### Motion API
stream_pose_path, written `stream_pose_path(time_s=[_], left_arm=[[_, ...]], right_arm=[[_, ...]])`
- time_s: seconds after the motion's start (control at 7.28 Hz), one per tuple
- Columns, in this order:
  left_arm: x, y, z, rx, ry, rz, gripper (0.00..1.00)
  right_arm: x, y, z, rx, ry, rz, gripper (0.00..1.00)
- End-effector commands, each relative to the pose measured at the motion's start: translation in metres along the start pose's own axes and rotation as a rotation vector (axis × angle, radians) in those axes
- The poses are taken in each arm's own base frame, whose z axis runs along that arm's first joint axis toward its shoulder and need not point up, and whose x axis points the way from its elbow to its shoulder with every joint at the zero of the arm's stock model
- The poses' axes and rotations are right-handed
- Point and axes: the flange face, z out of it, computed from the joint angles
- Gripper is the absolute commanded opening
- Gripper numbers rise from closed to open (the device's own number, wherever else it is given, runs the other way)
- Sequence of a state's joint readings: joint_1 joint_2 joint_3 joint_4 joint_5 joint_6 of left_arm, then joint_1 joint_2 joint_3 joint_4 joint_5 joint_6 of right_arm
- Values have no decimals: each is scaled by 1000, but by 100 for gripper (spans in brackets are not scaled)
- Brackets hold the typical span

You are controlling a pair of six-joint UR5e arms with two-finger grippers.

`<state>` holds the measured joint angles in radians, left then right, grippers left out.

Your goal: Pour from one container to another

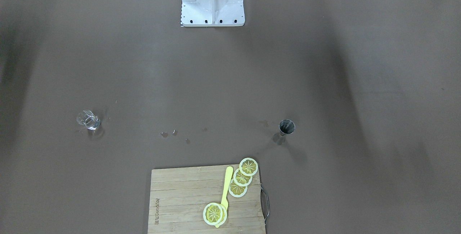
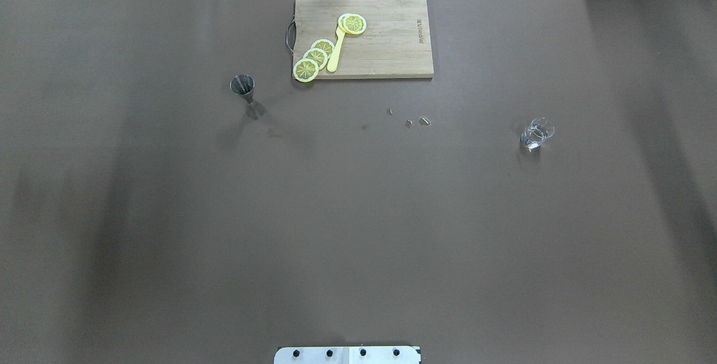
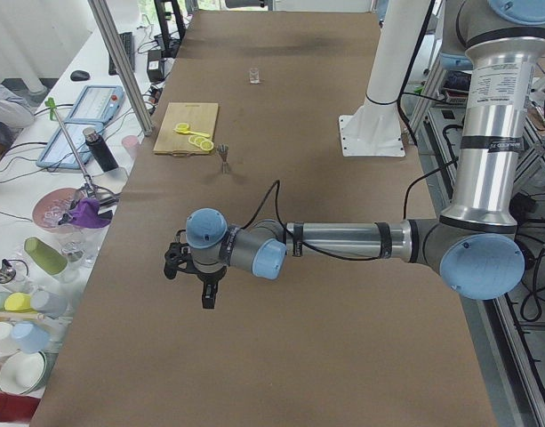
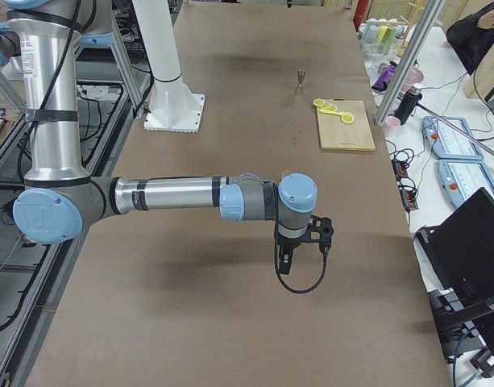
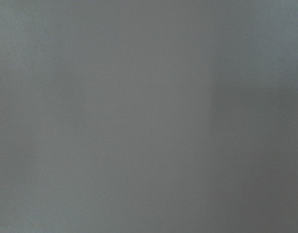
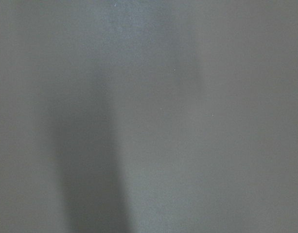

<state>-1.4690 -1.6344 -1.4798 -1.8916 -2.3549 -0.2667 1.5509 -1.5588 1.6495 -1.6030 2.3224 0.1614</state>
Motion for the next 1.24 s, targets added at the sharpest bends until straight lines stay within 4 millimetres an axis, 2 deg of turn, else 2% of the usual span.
stream_pose_path(time_s=[0.0, 0.27, 0.41, 0.55, 0.69, 0.96, 1.1], left_arm=[[19, -11, 0, 6, 6, 35, 99], [65, -14, -4, 15, 36, 108, 99], [92, -32, -9, 30, 42, 147, 99], [113, -36, -26, 63, 53, 188, 99], [135, -35, -25, 58, 63, 222, 99], [160, -58, -29, -29, 39, 149, 99], [183, -49, -39, -27, 52, 181, 99]], right_arm=[[-2, -2, -2, 4, -1, -4, 100], [-4, -3, -3, 6, -1, -5, 100], [-4, -4, -4, 8, -1, -6, 100], [-5, -4, -5, 10, -3, -8, 100], [-7, -4, -5, 9, -12, -9, 100], [-11, -3, -7, 6, -44, -15, 100], [-14, -4, -9, 10, -51, -22, 100]])
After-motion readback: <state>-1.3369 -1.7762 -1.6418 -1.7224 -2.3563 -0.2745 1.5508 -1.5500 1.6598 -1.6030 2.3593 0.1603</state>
